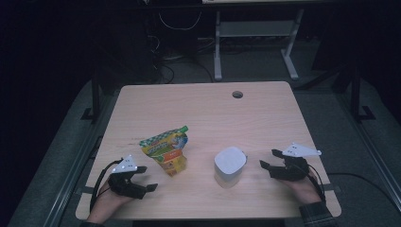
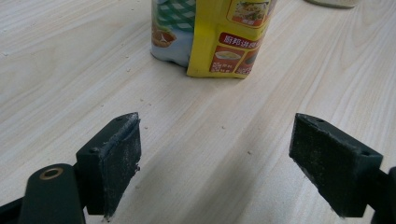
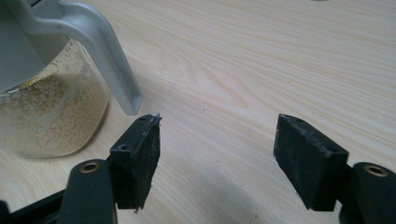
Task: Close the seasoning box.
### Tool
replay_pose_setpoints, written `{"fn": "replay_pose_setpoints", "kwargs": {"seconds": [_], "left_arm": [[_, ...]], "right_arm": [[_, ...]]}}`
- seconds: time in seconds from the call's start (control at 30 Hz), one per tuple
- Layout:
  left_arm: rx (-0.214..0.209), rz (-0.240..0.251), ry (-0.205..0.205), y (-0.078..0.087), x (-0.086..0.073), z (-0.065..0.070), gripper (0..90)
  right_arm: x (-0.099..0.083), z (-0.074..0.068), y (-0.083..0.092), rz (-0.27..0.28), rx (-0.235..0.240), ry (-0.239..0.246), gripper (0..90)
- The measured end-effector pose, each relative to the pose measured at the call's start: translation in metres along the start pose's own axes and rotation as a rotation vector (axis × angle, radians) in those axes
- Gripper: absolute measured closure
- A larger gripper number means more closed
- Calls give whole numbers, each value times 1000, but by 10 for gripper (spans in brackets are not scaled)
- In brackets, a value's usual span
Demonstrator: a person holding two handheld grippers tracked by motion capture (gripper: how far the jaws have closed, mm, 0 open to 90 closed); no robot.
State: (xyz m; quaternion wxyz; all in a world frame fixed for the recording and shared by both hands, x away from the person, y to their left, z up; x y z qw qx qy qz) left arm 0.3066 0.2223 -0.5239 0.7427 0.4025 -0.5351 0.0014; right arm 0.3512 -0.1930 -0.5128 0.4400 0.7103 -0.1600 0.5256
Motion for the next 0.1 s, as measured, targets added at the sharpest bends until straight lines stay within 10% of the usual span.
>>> {"fn": "replay_pose_setpoints", "kwargs": {"seconds": [0.1], "left_arm": [[2,2,1,0,0,0,166]], "right_arm": [[1,-1,0,3,3,-2,298]]}}
Point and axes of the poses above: each handheld gripper's, and its own axes: y roughly backward along the jaws, x roughly out of its top, z roughly to its right, the point moved 10 cm from there along -y, roughly forward along the jaws, and after that the axes turned 6 degrees about z, right-handed, at the moved point
